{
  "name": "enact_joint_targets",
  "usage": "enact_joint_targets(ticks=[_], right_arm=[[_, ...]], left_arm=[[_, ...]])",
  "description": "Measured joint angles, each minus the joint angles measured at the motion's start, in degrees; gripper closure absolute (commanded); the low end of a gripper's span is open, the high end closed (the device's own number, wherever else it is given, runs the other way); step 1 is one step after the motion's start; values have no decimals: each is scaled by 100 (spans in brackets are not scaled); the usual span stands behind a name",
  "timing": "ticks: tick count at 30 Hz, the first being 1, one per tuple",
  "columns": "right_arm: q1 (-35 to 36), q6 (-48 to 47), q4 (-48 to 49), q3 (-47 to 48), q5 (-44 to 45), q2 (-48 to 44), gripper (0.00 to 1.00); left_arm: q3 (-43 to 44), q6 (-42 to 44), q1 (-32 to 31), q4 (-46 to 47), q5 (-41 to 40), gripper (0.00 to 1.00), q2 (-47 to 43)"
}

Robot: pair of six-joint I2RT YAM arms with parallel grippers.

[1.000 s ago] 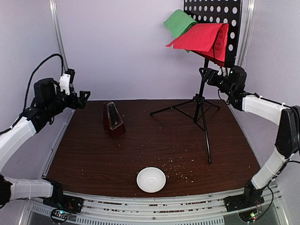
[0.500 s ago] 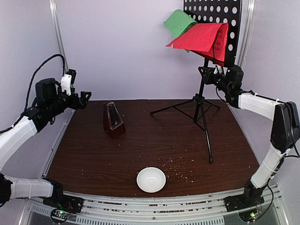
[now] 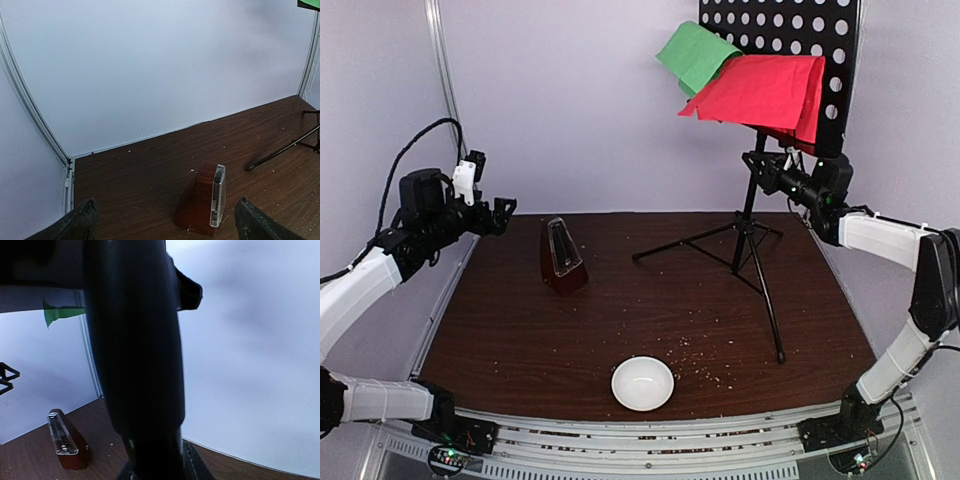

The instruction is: Pack up the instrument practice props

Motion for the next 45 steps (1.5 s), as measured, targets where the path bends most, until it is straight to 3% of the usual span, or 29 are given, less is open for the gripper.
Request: enact_joint_targets(ticks=[10,20,22,27,32,40,45], right_arm=[[511,164,229,-562,-1128,-496,100],[1287,603,1104,-116,-2212,249,100],[1373,699,1300,-20,-2312,409,90],[1403,938,1388,24,-2341,498,49],[1338,1027,946,-393,-2039,214,21],[841,1161,960,-2031,-1281,-973,7],[566,1292,743,-3005,-562,-1869,0]], left_arm=[[-39,11,0,7,37,3,120],[-173,48,0,98,39,3,127],[-197,59,0,138,48,3,127],[-238,96,0,181,186,6,127],[-299,173,-35,310,433,10,120],[-328,-74,-507,450,671,11,-181],[-382,-789,-1753,1172,662,12,-352]])
